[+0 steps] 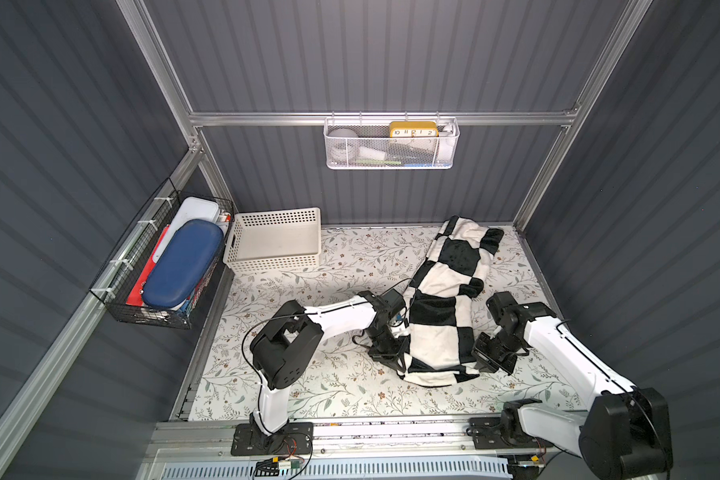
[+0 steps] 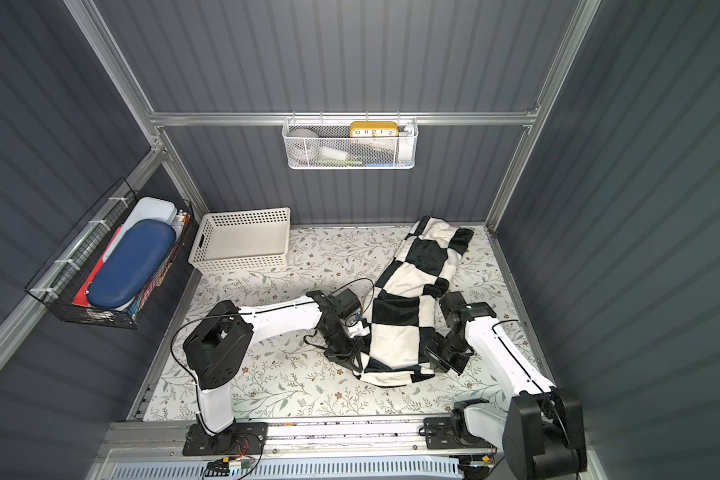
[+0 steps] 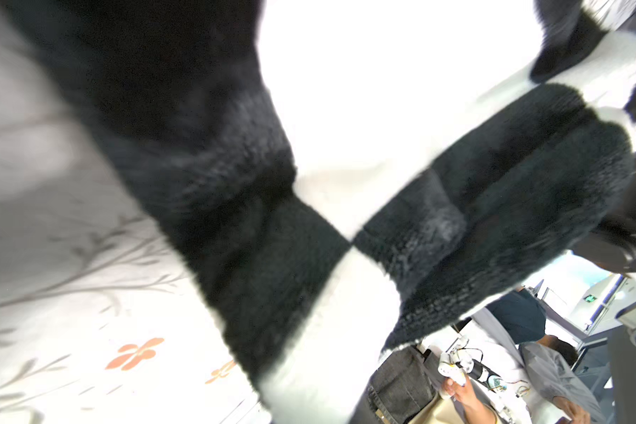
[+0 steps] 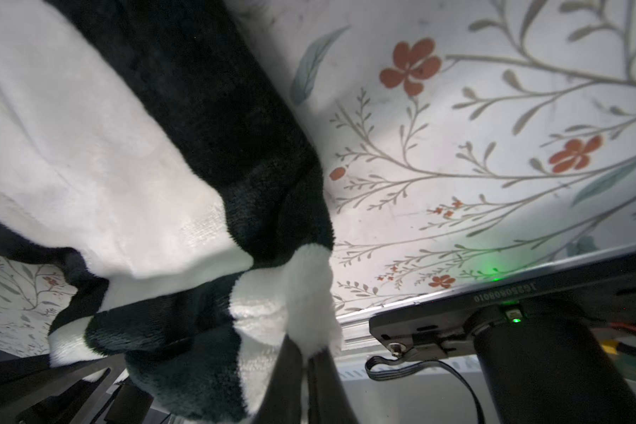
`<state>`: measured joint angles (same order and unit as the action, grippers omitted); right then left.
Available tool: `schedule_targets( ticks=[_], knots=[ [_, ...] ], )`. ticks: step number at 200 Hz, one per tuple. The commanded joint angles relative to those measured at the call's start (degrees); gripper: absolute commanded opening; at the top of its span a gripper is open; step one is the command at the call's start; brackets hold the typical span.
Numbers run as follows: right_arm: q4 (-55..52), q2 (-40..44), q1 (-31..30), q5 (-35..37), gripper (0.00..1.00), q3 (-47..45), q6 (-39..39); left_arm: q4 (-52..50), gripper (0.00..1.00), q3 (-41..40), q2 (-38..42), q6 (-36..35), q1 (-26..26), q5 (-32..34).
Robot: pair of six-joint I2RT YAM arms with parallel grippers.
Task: Roll up the pillowcase
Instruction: Roll the pillowcase at the center of the board.
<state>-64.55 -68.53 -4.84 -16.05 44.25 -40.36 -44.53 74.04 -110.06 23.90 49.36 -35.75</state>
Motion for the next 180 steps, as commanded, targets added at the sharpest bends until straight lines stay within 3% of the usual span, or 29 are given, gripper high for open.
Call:
schedule_targets(
  ticks=[1,27,82,153,175,180],
  knots=[
    [-0.3,-2.8,2.1,-0.3,0.0,1.8,2.1,-3.4,0.0,3.3,1.9,-0.9,-2.7,0.6],
    [2.8,-5.9,2.2,-2.8,0.0,3.0,1.4,-3.9,0.0,4.9,0.8,-1.8,-4.1,0.5],
    [5.1,-10.7,2.6,-1.2,0.0,6.5,2.1,-3.8,0.0,6.9,-2.4,-3.0,-4.2,-1.0],
    [9.3,-14.5,5.4,0.4,0.0,4.7,3.4,0.2,0.0,8.2,-6.1,-2.8,-7.3,0.7],
    [11.2,-16.2,5.5,-1.0,0.0,4.8,3.0,0.9,0.12,9.6,-7.2,-3.0,-7.6,0.7],
    [11.4,-16.4,5.5,-1.1,0.0,4.9,2.8,0.9,0.23,9.8,-7.5,-2.9,-7.5,0.6]
  ],
)
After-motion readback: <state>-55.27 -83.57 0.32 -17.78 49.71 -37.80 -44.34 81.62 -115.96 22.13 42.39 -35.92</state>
